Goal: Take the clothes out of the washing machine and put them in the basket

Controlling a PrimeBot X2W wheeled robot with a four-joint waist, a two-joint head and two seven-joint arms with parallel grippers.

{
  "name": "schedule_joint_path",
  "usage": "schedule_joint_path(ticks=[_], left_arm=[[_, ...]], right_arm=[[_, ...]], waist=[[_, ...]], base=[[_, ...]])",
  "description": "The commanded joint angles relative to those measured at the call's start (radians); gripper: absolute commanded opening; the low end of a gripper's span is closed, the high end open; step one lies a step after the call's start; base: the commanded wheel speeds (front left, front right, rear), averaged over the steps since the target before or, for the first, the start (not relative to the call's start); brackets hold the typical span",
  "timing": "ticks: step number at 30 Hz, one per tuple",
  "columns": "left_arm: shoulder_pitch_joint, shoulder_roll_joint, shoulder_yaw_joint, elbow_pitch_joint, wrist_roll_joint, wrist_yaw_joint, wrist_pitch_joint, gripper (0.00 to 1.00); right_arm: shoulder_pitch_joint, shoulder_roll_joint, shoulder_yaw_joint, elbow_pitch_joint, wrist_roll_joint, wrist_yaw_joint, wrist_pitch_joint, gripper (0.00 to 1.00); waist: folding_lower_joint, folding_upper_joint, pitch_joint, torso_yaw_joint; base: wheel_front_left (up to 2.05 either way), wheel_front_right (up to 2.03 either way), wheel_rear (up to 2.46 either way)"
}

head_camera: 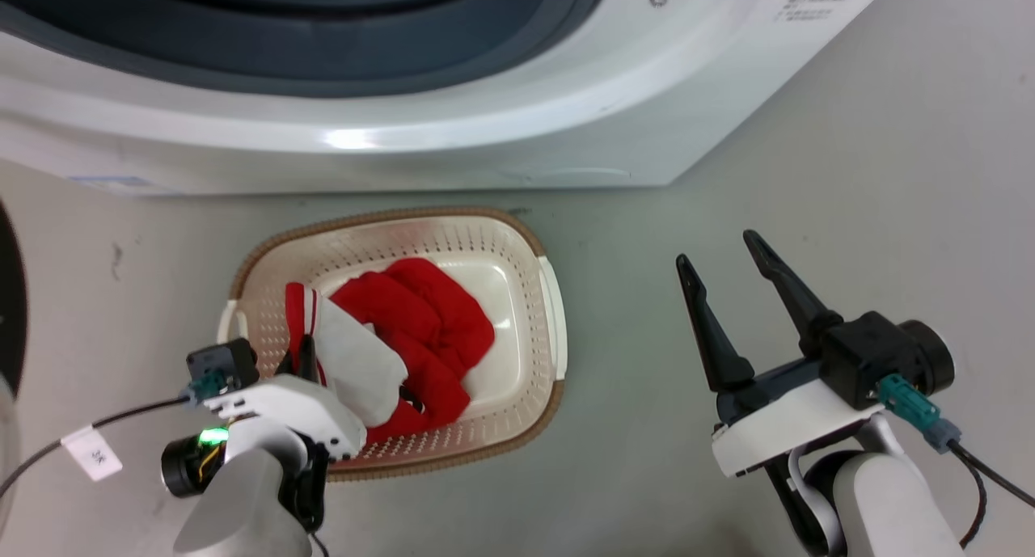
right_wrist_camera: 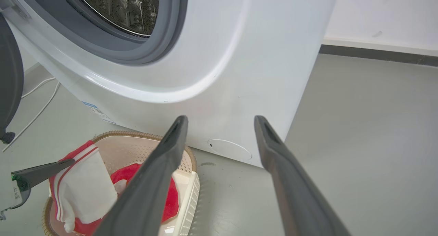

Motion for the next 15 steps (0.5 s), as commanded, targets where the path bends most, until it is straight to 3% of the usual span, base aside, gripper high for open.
schedule_joint_path(ticks=[1,11,12,13,14,15], left_arm=[[-0.033,-0.010,0.008,0.017,0.007,0.006,-0.005,0.00],[-0.151,-0.017,0.065,0.215,0.010,0.001,-0.004,0.00],[-0.152,-0.016,0.070,0.217,0.012,0.001,-0.004,0.23],[-0.150,-0.015,0.071,0.219,0.016,-0.002,-0.004,0.73],[-0.147,-0.014,0.073,0.215,0.021,-0.004,-0.004,1.00],[-0.140,-0.011,0.071,0.207,0.032,-0.004,-0.004,1.00]], right_arm=[[-0.021,0.000,0.000,-0.007,-0.009,-0.001,0.001,1.00],[-0.070,0.000,-0.004,-0.006,-0.004,-0.001,-0.021,1.00],[-0.071,0.000,-0.005,-0.002,-0.003,-0.001,-0.023,1.00],[-0.073,0.000,-0.006,0.002,-0.001,-0.001,-0.026,1.00],[-0.075,0.000,-0.006,0.009,0.001,-0.001,-0.029,1.00],[-0.077,0.000,-0.006,0.017,0.003,-0.001,-0.033,1.00]], waist=[[-0.0001,-0.0001,0.067,-0.018],[-0.0001,-0.0001,0.185,-0.056],[-0.0001,-0.0001,0.182,-0.055],[-0.0001,-0.0001,0.175,-0.054],[-0.0001,-0.0001,0.166,-0.052],[-0.0001,-0.0001,0.151,-0.051]], base=[[0.00,0.00,0.00],[0.00,0.00,0.00],[0.00,0.00,0.00],[0.00,0.00,0.00],[0.00,0.00,0.00],[0.00,0.00,0.00]])
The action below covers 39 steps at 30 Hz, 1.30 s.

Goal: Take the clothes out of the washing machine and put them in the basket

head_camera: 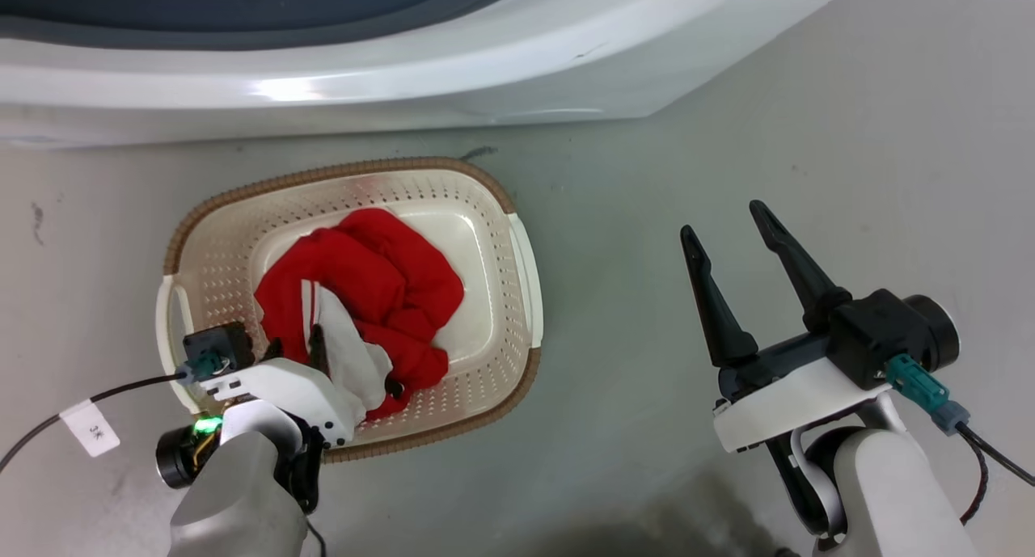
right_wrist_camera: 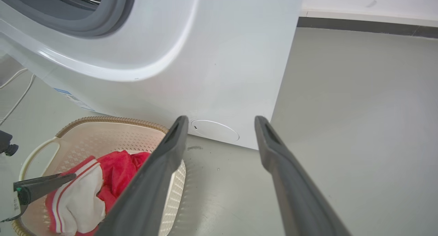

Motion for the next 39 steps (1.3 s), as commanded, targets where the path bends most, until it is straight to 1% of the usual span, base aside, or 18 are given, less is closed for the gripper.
schedule_joint_path(ticks=[1,4,9,13,18,24,31,35,39], left_arm=[[0.010,0.012,-0.009,-0.015,0.029,-0.003,-0.002,1.00],[0.040,0.003,-0.005,-0.072,0.057,-0.001,-0.002,1.00],[0.118,-0.014,0.017,-0.189,0.107,-0.014,-0.002,1.00],[0.184,-0.030,0.042,-0.296,0.155,-0.021,-0.002,1.00],[0.268,-0.051,0.080,-0.455,0.212,-0.017,-0.002,1.00],[0.344,-0.065,0.101,-0.662,0.267,-0.028,-0.002,1.00],[0.402,-0.070,0.093,-0.874,0.336,-0.010,-0.002,1.00],[0.439,-0.066,0.088,-0.949,0.378,-0.002,-0.002,1.00],[0.497,-0.052,0.085,-0.980,0.406,0.003,-0.002,1.00]], right_arm=[[-0.017,0.001,0.000,0.012,0.006,-0.001,-0.010,1.00],[-0.010,0.001,-0.001,0.045,0.014,-0.001,-0.023,1.00],[0.017,0.001,-0.012,0.107,0.005,-0.001,-0.030,1.00],[0.043,0.001,-0.030,0.129,0.009,-0.001,-0.031,1.00],[0.077,0.001,-0.048,0.132,0.011,-0.001,-0.028,1.00],[0.116,0.001,-0.086,0.115,-0.002,-0.001,-0.024,1.00],[0.146,0.001,-0.117,0.059,-0.021,-0.001,-0.032,1.00],[0.164,0.001,-0.125,0.037,-0.028,-0.001,-0.025,1.00],[0.190,0.001,-0.119,0.042,-0.027,-0.001,-0.023,1.00]], waist=[[-0.0002,-0.0001,-0.034,0.005],[-0.0002,-0.0001,-0.094,0.019],[-0.0002,-0.0001,-0.219,0.040],[-0.0002,-0.0001,-0.309,0.053],[-0.0002,-0.0001,-0.400,0.059],[-0.0002,-0.0001,-0.484,0.073],[-0.0002,-0.0001,-0.551,0.073],[-0.0002,-0.0001,-0.581,0.070],[-0.0002,-0.0001,-0.622,0.065]], base=[[0.00,0.00,0.00],[0.00,0.00,0.00],[0.00,0.00,0.00],[0.00,0.00,0.00],[0.00,0.00,0.00],[0.00,0.00,0.00],[0.00,0.00,0.00],[0.00,0.00,0.00],[0.00,0.00,0.00]])
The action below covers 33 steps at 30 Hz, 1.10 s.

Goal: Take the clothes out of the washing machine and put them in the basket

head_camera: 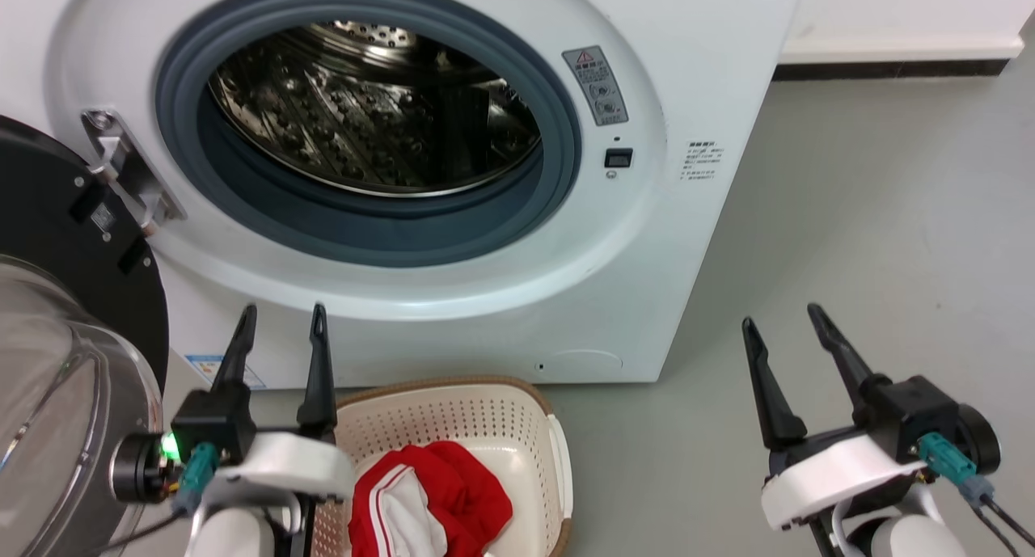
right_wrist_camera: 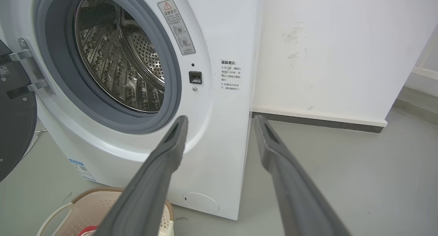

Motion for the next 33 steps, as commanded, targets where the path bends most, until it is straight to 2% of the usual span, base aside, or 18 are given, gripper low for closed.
schedule_joint_path(ticks=[1,11,33], left_arm=[[0.041,0.006,-0.003,-0.015,0.013,0.009,-0.002,1.00],[0.141,0.012,-0.018,-0.051,0.035,0.024,-0.002,1.00],[0.150,0.020,-0.032,-0.034,0.003,0.030,-0.001,1.00]], right_arm=[[0.026,0.001,0.005,0.003,-0.003,-0.001,0.002,1.00],[0.092,0.001,0.008,0.003,-0.003,-0.001,0.037,1.00],[0.105,0.001,0.009,-0.009,0.005,-0.001,0.042,1.00]], waist=[[0.0001,-0.0001,-0.032,-0.004],[0.0001,-0.0001,-0.101,0.010],[0.0001,-0.0001,-0.097,0.015]], base=[[0.00,0.00,0.00],[0.00,0.00,0.00],[0.00,0.00,0.00]])
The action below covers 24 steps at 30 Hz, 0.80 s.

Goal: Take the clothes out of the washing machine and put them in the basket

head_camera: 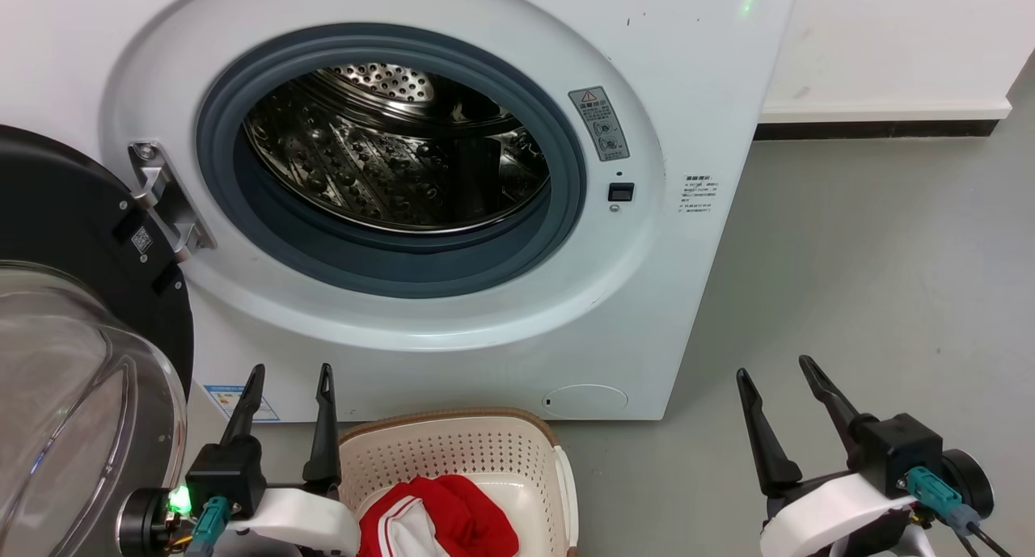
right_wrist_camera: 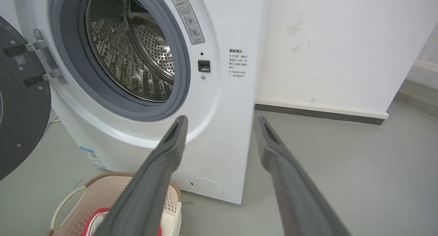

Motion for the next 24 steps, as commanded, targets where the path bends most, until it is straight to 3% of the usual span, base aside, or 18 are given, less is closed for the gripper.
schedule_joint_path(ticks=[1,3,4,7,24], left_arm=[[0.011,0.003,-0.002,-0.003,-0.005,0.004,-0.001,1.00],[0.011,0.003,-0.003,-0.007,-0.008,0.005,-0.001,1.00],[0.000,0.001,-0.001,-0.004,-0.007,0.001,0.000,0.00],[-0.008,-0.001,0.009,0.020,-0.027,-0.002,0.011,0.00],[-0.026,-0.008,0.031,0.031,-0.391,-0.028,0.097,0.00]], right_arm=[[0.007,0.001,0.000,-0.004,0.003,-0.001,-0.005,1.00],[0.007,0.001,0.000,-0.005,0.004,-0.001,-0.005,1.00],[0.001,0.000,0.000,-0.002,0.002,0.000,0.000,0.00],[0.013,0.000,0.005,0.007,0.022,0.000,-0.002,0.00],[-0.028,-0.024,-0.018,0.056,0.418,0.000,0.025,0.00]], waist=[[0.0001,0.0000,-0.001,0.000],[0.0001,0.0000,-0.001,0.000],[0.0001,0.0000,-0.001,0.000],[0.0001,0.0000,-0.001,0.001],[0.0001,0.0000,-0.002,0.004]], base=[[0.00,0.00,0.00],[0.00,0.00,0.00],[0.00,0.00,0.00],[0.00,0.00,0.00],[0.00,0.00,0.00]])
